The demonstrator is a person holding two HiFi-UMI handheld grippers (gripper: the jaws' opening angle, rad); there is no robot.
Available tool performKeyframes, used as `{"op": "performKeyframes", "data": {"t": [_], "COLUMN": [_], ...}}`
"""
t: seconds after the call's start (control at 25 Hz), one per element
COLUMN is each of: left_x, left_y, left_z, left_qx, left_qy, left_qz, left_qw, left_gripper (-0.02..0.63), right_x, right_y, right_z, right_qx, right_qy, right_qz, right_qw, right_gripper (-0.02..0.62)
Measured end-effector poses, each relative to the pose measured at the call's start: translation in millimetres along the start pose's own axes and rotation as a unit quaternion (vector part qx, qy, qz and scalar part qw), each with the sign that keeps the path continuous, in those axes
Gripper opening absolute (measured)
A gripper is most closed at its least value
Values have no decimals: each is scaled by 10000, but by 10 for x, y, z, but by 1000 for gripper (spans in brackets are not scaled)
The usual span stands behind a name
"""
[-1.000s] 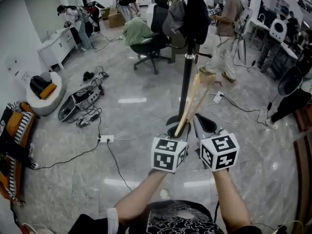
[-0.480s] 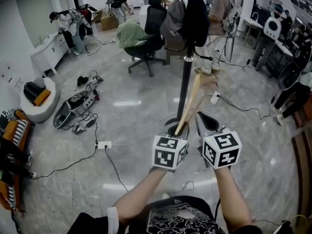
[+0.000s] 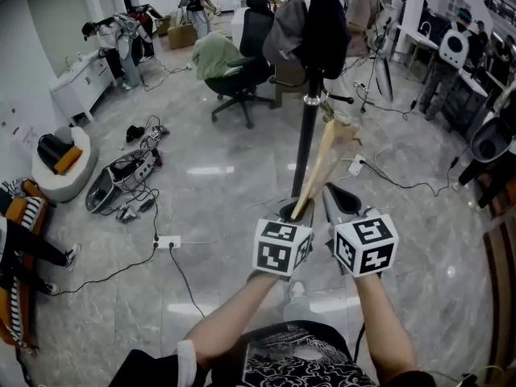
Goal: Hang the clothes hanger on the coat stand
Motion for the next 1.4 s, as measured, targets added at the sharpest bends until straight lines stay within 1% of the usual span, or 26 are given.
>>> {"op": "performKeyframes", "data": {"t": [0.24,0.6,0.92,1.2,1.4], "left_x": [-82,-74,-81,-152,-124], "left_y": [405,888,1187,1373,1481], "left_z": [-40,-183,-324,-435,-551], "left_qx": [-20,-25,-57,-136,-203], "left_qy": [20,72,87,47,43], "left_qz": [-116,-269,-360,-407,-491], "left_qw": [9999,9996,9993,9991,9986], "left_gripper": [23,23,23,23,23], "right_x": [-17,61,114,98,148], "right_y": [199,535,784,928,1039], "right_z": [359,719,903,1068,1132], "right_qx": [-21,-37,-84,-118,-135], "right_qy": [53,177,262,304,365], "right_qz": [-59,-80,-124,-164,-204], "right_qw": [10000,9998,9995,9993,9990], "right_gripper": [0,0,0,0,0]}}
Point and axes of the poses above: the fingertips, and each gripper's own axes: y forward along the fingers, z to its right, x out of its underside, the point moved 5 cm from there along -y, backward along the fingers, and after that the axes turned 3 degrees about -z, right-handed, at the moved point
